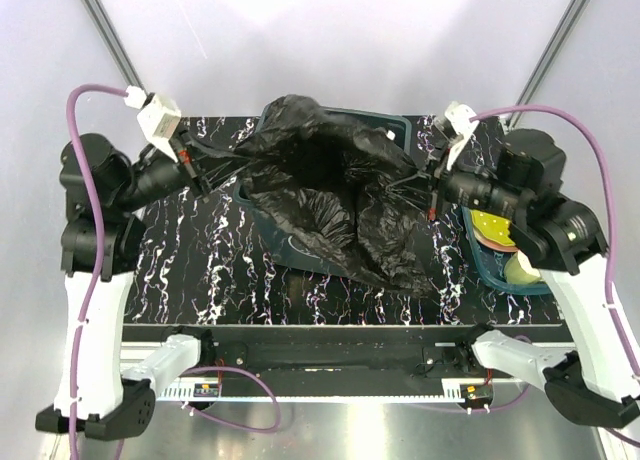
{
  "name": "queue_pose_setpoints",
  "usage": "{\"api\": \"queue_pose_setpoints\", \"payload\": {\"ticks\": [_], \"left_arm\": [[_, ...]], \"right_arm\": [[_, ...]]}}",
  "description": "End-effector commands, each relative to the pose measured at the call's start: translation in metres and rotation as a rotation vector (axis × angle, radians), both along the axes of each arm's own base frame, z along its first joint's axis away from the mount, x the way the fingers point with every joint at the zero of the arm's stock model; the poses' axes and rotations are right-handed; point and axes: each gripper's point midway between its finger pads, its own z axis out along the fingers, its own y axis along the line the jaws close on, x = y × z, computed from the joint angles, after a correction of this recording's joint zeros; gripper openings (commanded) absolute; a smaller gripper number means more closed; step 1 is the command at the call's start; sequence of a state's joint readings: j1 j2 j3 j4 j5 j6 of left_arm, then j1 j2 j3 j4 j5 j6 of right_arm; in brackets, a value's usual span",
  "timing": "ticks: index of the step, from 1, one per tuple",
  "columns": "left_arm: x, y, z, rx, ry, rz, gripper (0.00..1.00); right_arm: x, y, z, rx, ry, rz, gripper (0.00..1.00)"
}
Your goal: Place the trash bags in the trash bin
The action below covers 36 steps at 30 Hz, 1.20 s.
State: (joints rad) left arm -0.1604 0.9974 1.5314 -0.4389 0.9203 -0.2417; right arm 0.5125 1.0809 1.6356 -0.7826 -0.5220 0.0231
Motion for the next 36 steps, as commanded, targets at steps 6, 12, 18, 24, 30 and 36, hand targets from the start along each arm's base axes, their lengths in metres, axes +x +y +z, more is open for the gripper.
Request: {"api": "queue_pose_setpoints", "payload": {"ticks": [6,12,18,24,30,36], "left_arm": [[0.027,0.071,-0.056,0.293,-0.099,0.345,0.0],[0.07,0.129,-0.07,0.39,-0.133,0.635,0.0],[0.109,0.153,-0.079,0.397,-0.143,0.739,0.0],[0.129,0.129,-0.077,0.292,-0.18,0.608,0.0],[0.157,0.117,-0.078,0.176,-0.193,0.546,0.0],[0.169,0.104,-0.072,0.101,-0.187,0.486,0.0]], "right_arm": [[-0.055,-0.018,0.011,0.024,-0.037,0.08,0.0],[-0.04,-0.022,0.003,-0.012,-0.039,0.014,0.0],[-0.014,-0.043,-0.021,-0.095,-0.019,-0.165,0.0],[-0.002,-0.054,-0.026,-0.142,-0.046,-0.241,0.0],[0.014,-0.074,-0.033,-0.229,-0.103,-0.345,0.0],[0.013,-0.093,-0.025,-0.278,-0.173,-0.404,0.0]]}}
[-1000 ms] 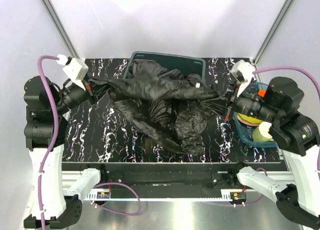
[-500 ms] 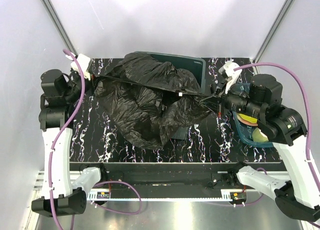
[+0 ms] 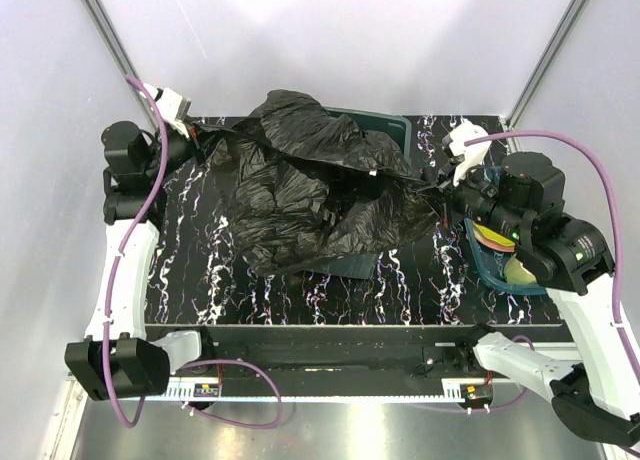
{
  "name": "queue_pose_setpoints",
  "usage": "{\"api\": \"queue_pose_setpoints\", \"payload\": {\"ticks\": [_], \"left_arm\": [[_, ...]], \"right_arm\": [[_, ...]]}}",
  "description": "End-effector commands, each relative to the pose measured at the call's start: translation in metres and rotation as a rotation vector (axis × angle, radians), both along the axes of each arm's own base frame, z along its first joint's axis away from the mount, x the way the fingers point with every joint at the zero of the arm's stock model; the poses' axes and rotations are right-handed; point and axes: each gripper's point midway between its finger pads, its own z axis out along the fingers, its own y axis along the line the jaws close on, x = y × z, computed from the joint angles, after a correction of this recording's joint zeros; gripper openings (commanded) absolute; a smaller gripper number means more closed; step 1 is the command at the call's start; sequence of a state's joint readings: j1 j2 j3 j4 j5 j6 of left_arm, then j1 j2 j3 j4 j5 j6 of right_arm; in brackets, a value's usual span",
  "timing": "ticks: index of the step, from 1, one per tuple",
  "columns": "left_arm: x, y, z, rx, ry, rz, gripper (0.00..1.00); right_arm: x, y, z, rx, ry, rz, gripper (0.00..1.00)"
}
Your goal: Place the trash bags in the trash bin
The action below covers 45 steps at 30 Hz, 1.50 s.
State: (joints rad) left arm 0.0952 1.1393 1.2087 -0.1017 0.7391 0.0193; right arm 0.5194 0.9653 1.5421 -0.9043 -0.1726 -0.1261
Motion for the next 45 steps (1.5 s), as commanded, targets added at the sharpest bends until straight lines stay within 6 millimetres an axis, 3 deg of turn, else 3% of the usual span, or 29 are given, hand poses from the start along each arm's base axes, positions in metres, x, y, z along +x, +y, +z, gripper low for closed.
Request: {"api": "queue_pose_setpoints", "payload": {"ticks": [1,7,10,17,20,22,26,32,35,37,39,41,42,44,45], "left_arm": [[0.014,0.004,0.033,-0.049,-0.13,0.027,0.0],[0.029,0.008,0.033,-0.079,-0.137,0.066,0.0],[0.034,0.007,0.037,-0.106,-0.147,0.065,0.0],[0.058,0.009,0.043,-0.135,-0.163,0.101,0.0],[0.064,0.001,0.043,-0.146,-0.161,0.073,0.0],[0.065,-0.005,0.045,-0.136,-0.174,0.059,0.0],[0.074,-0.006,0.043,-0.135,-0.174,0.078,0.0],[0.094,0.0,0.022,-0.133,-0.124,0.122,0.0],[0.086,-0.005,0.018,-0.124,-0.108,0.082,0.0],[0.066,-0.011,0.03,-0.112,-0.148,0.036,0.0],[0.055,-0.012,0.032,-0.098,-0.161,0.028,0.0],[0.046,-0.01,0.034,-0.087,-0.137,0.044,0.03],[0.044,-0.008,0.041,-0.071,-0.139,0.047,0.14],[0.033,-0.007,0.035,-0.074,-0.074,0.031,0.39],[0.027,-0.003,0.038,-0.096,-0.057,0.033,0.52]], "right_arm": [[-0.001,-0.033,0.013,-0.076,-0.105,-0.112,0.0],[-0.002,-0.06,-0.012,-0.18,-0.132,-0.196,0.0],[0.009,-0.071,-0.016,-0.223,-0.176,-0.258,0.0],[0.049,-0.08,-0.023,-0.295,-0.266,-0.368,0.0],[0.068,-0.089,-0.013,-0.236,-0.266,-0.424,0.0],[0.085,-0.105,-0.017,-0.229,-0.23,-0.471,0.0],[0.098,-0.096,-0.018,-0.185,-0.208,-0.41,0.0],[0.124,-0.077,-0.03,-0.135,-0.153,-0.355,0.0],[0.118,-0.07,-0.025,-0.109,-0.15,-0.321,0.0],[0.11,-0.066,-0.023,-0.091,-0.146,-0.29,0.0],[0.095,-0.063,-0.02,-0.073,-0.125,-0.268,0.06],[0.086,-0.063,-0.015,-0.047,-0.112,-0.27,0.32],[0.084,-0.063,-0.012,-0.034,-0.102,-0.275,0.45],[0.073,-0.057,-0.005,0.016,-0.056,-0.262,0.7],[0.069,-0.054,-0.001,0.035,-0.041,-0.249,0.74]]}}
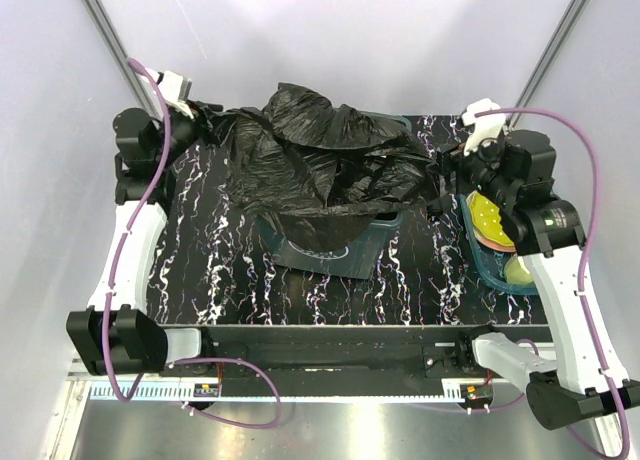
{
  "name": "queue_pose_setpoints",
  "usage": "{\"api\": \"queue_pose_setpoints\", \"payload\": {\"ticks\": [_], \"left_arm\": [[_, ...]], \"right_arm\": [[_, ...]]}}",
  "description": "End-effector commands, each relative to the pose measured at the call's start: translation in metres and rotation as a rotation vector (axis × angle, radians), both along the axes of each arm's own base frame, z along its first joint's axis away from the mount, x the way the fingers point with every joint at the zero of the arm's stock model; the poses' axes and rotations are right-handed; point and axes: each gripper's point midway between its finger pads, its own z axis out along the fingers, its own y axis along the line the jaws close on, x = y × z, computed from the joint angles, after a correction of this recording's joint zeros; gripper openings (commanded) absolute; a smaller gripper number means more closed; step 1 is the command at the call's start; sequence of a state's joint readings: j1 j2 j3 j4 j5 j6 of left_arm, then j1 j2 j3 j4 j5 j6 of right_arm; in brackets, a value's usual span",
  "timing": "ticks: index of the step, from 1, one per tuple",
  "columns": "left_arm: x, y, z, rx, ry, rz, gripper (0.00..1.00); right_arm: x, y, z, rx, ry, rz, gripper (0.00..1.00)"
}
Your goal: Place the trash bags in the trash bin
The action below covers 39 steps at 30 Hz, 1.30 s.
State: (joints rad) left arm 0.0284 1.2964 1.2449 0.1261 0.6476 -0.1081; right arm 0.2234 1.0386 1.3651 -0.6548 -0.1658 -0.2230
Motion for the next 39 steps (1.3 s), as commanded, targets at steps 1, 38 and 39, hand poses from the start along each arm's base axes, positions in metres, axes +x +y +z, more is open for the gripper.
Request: {"api": "queue_pose_setpoints", "payload": {"ticks": [1,38,39], "left_arm": [[-0.03,0.01,0.029,-0.006,-0.004,-0.007,0.57],[-0.131,-0.001,-0.043,-0.536,0.611,-0.195,0.81],[-0.131,-0.001,-0.042,-0.537,0.596,-0.209,0.78]], "right_arm": [[-0.032,0.015,0.049,0.166,-0.006,0.053,0.77],[-0.078,0.061,0.015,0.975,0.744,0.249,0.64],[-0.08,0.062,0.016,0.975,0.746,0.259,0.61]]}}
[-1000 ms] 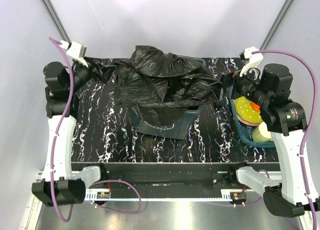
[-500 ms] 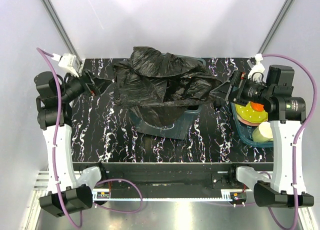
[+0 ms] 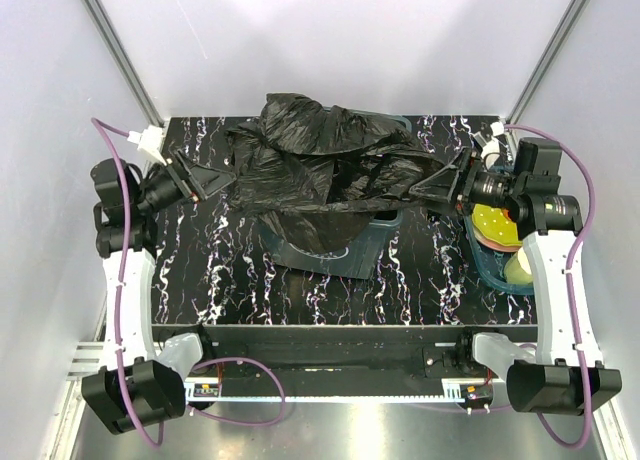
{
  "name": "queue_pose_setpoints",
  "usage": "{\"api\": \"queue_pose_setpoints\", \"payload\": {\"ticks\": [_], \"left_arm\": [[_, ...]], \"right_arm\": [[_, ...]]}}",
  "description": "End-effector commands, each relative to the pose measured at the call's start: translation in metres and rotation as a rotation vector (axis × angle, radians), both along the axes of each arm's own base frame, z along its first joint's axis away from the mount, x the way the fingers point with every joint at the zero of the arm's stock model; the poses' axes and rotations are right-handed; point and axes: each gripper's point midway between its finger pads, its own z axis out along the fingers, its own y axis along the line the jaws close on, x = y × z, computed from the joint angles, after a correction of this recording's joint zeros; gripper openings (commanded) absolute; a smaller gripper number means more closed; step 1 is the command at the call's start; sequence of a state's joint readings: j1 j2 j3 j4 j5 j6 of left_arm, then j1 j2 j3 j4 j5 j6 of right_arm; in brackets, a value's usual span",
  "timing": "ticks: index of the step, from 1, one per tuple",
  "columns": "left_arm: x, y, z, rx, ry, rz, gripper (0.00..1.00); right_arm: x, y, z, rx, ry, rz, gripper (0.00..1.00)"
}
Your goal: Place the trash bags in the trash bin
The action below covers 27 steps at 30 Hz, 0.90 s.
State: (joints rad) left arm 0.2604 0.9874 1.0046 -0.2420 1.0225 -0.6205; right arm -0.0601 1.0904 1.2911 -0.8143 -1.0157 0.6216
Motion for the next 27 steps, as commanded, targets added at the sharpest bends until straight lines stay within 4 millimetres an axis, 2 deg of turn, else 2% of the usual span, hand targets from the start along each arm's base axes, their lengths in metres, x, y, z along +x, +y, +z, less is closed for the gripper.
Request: {"api": "queue_pose_setpoints", "payload": {"ticks": [1,6,7,10,11,12,13,15,16,18,19,20,22,25,27], "left_arm": [[-0.004,-0.008,0.013,-0.103,-0.019,-0.061,0.75],[-0.004,-0.011,0.013,-0.173,-0.017,-0.084,0.44],[-0.004,-0.011,0.015,-0.176,-0.019,-0.087,0.39],[-0.007,-0.013,0.017,-0.174,-0.028,-0.108,0.18],[-0.007,-0.012,0.016,-0.163,-0.037,-0.112,0.13],[-0.008,-0.012,0.014,-0.161,-0.024,-0.11,0.03],[-0.009,-0.013,0.015,-0.15,-0.027,-0.117,0.0],[-0.011,-0.012,0.008,-0.118,-0.024,-0.112,0.0],[-0.012,-0.011,0.007,-0.104,-0.027,-0.113,0.0],[-0.013,-0.009,-0.003,-0.062,-0.027,-0.107,0.0],[-0.011,-0.007,-0.007,-0.039,-0.028,-0.093,0.0],[-0.009,-0.005,-0.01,0.017,-0.069,-0.091,0.0],[-0.007,-0.001,-0.019,0.043,-0.045,-0.068,0.0],[-0.009,-0.001,-0.019,0.078,-0.081,-0.075,0.0],[-0.011,-0.002,-0.017,0.085,-0.103,-0.08,0.0]], "right_arm": [[-0.008,0.006,0.028,0.068,-0.103,0.055,0.55],[-0.013,0.008,0.02,0.091,-0.085,0.079,0.33],[-0.015,0.008,0.019,0.089,-0.092,0.084,0.2],[-0.017,0.008,0.014,0.087,-0.083,0.091,0.02],[-0.018,0.008,0.013,0.085,-0.081,0.093,0.0],[-0.02,0.008,0.013,0.068,-0.108,0.098,0.0],[-0.021,0.005,0.009,0.061,-0.088,0.092,0.0],[-0.022,0.001,0.009,0.009,-0.146,0.102,0.0],[-0.025,-0.002,0.0,-0.01,-0.089,0.097,0.0],[-0.023,-0.011,-0.014,-0.119,-0.138,0.096,0.0],[-0.027,-0.014,-0.024,-0.144,-0.096,0.098,0.0],[-0.024,-0.019,-0.032,-0.182,-0.094,0.085,0.0],[-0.02,-0.028,-0.048,-0.253,-0.098,0.08,0.0],[-0.011,-0.037,-0.06,-0.316,-0.105,0.063,0.0],[-0.008,-0.039,-0.059,-0.312,-0.114,0.06,0.0]]}}
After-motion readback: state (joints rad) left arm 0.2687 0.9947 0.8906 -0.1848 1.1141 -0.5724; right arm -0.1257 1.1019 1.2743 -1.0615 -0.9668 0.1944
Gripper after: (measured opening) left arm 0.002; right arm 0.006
